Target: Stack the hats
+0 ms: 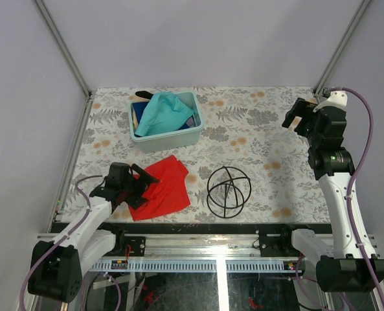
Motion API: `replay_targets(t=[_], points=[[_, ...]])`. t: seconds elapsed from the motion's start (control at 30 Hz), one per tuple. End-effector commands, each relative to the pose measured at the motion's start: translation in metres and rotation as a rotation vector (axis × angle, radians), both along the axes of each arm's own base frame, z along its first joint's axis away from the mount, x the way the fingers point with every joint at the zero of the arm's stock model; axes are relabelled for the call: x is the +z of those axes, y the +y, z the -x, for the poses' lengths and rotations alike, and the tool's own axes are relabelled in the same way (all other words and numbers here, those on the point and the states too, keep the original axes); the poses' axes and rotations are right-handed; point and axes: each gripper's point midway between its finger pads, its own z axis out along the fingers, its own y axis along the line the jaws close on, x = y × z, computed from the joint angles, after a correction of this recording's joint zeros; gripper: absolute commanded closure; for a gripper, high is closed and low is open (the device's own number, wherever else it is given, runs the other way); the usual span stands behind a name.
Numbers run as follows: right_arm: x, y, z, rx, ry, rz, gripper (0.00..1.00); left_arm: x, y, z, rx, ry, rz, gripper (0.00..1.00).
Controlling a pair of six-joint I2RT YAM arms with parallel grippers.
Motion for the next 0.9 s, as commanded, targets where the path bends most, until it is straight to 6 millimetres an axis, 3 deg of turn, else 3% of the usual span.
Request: replay_targets(t=[0.0, 0.23, 0.63, 0.73, 0.87], points=[[0.019, -0.003, -0.001, -0.010, -0.076, 0.028, 0.01, -0.014, 0.031, -0.029, 0.161, -0.022, 0.004, 0.00], [0.017, -0.001, 0.001, -0.005, -0.077, 0.030, 0.01, -0.020, 0.107, -0.051, 0.294, 0.030, -0.049, 0.00], [0.021, 0.006, 0.003, 0.016, -0.085, 0.011, 0.01, -0.008, 0.186, -0.070, 0.575, 0.040, -0.045, 0.00], [0.021, 0.012, 0.004, 0.039, -0.088, -0.016, 0.01, -0.007, 0.208, -0.089, 0.621, 0.038, -0.029, 0.00], [0.015, 0.016, 0.006, 0.055, -0.078, -0.024, 0.01, 0.006, 0.233, -0.135, 0.592, -0.013, -0.041, 0.00]])
